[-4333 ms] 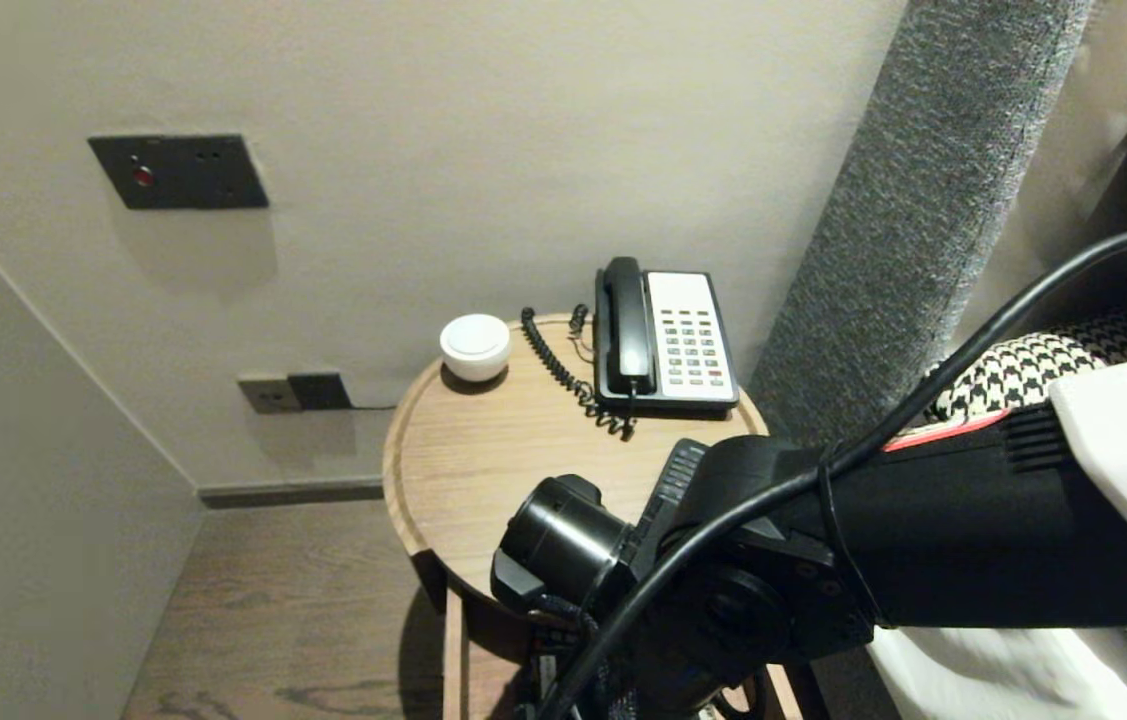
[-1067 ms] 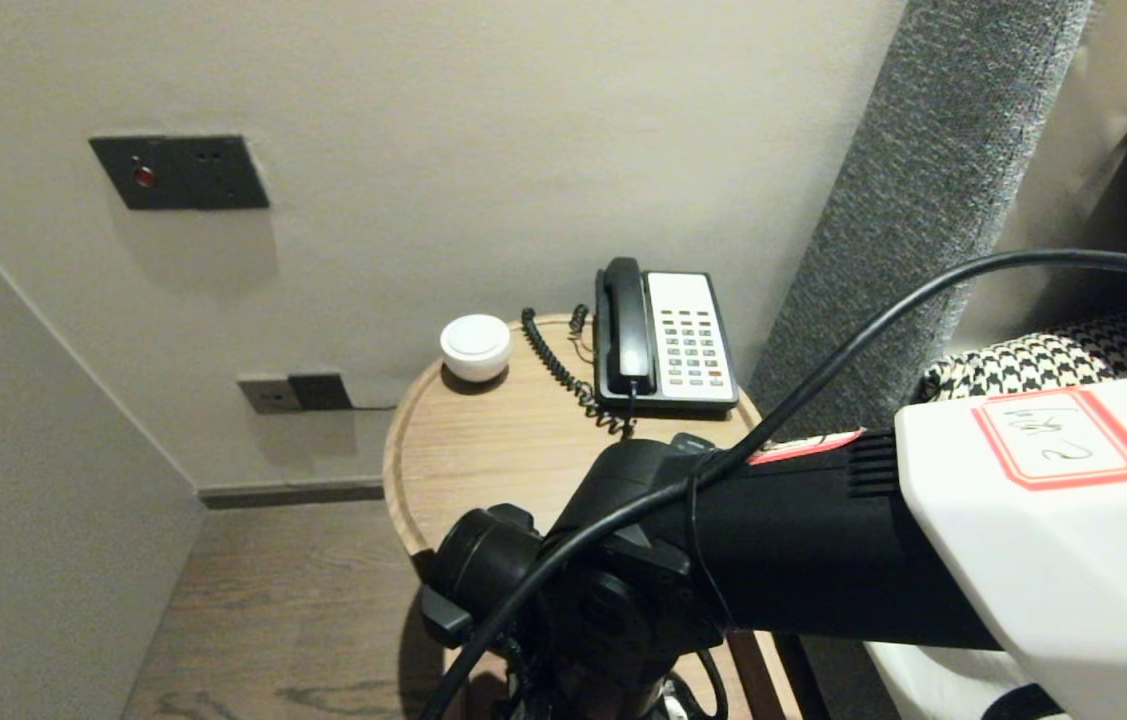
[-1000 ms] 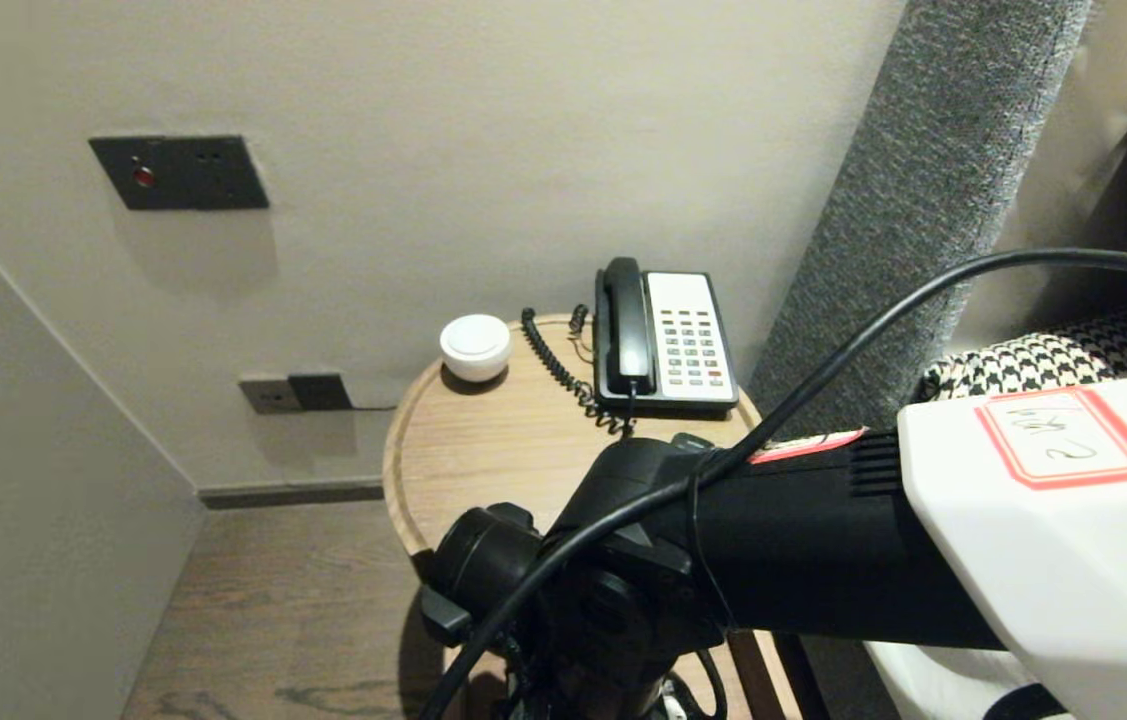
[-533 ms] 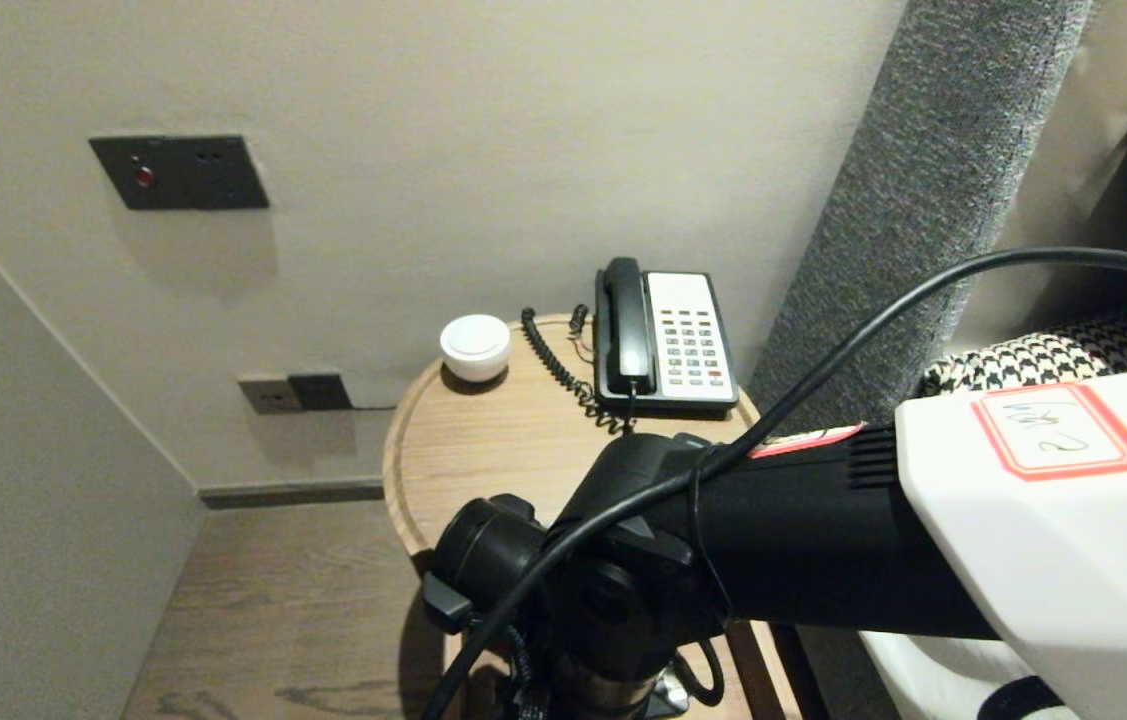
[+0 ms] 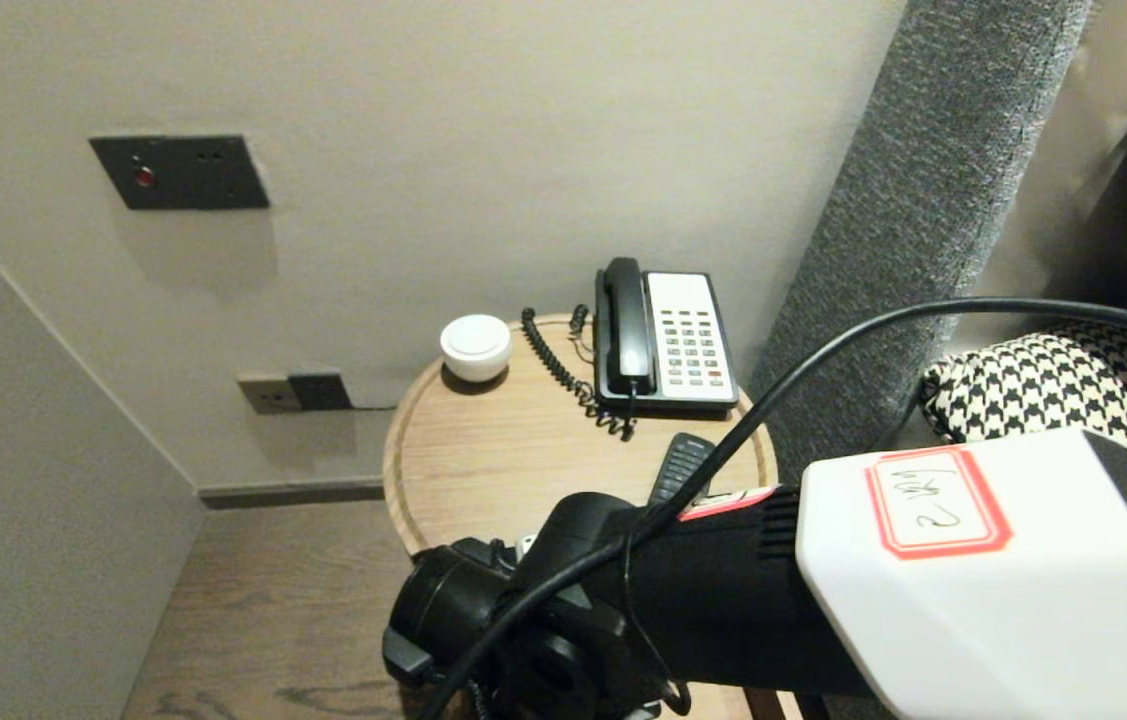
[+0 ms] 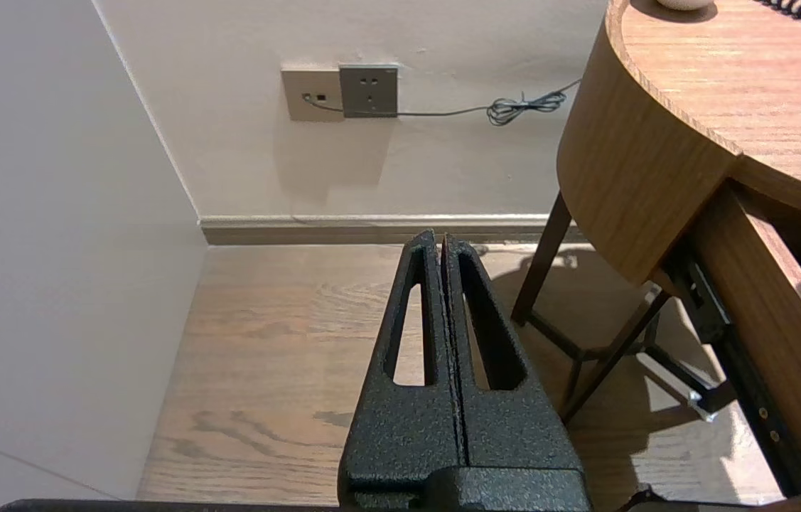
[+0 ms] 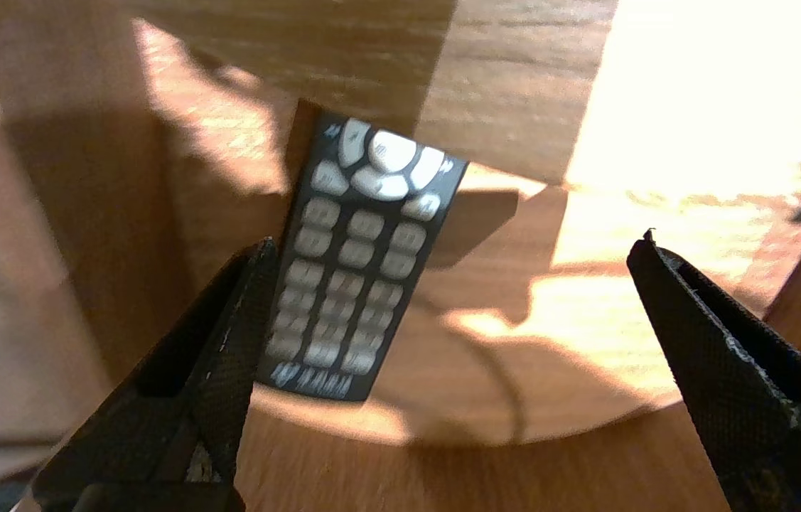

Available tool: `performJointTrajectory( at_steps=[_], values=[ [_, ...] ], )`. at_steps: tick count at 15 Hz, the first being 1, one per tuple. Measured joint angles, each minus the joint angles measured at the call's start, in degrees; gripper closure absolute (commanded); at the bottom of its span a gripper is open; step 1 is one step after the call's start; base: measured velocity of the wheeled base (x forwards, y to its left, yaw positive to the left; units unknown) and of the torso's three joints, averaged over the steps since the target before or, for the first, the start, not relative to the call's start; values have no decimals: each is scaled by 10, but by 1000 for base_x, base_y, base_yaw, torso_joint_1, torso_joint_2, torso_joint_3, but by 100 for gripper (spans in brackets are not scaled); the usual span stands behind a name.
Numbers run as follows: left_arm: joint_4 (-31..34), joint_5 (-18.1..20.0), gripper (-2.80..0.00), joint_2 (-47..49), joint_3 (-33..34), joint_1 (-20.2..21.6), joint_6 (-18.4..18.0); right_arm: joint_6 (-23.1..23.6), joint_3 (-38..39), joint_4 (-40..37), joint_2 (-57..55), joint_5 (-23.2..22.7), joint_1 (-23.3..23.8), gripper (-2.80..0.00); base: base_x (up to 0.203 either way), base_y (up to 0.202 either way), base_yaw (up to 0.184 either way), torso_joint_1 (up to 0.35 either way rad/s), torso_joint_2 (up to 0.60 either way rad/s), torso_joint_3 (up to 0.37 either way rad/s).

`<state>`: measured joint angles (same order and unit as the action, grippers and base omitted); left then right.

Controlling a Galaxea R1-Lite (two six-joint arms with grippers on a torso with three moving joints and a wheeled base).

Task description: Take the remote control out of the drawer one by one and place them on the table

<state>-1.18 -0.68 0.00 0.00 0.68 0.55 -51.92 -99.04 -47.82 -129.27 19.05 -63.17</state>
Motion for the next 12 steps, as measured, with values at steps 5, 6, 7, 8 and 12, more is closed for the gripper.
performJointTrajectory(
  at_steps=[5, 6, 7, 8, 12],
  values=[
    [0, 0, 0, 0, 0, 0, 0, -1, -15, 3, -14, 23, -10, -280, 0, 0, 0, 0, 0, 0],
    [0, 0, 0, 0, 0, 0, 0, -2, -17, 9, -15, 30, -9, -280, 0, 0, 0, 0, 0, 0],
    [0, 0, 0, 0, 0, 0, 0, -4, -17, 16, -18, 42, -9, -280, 0, 0, 0, 0, 0, 0],
    [0, 0, 0, 0, 0, 0, 0, -6, -17, 18, -21, 53, -9, -280, 0, 0, 0, 0, 0, 0],
    [0, 0, 0, 0, 0, 0, 0, -7, -19, 23, -35, 62, -9, -280, 0, 0, 0, 0, 0, 0]
  ],
)
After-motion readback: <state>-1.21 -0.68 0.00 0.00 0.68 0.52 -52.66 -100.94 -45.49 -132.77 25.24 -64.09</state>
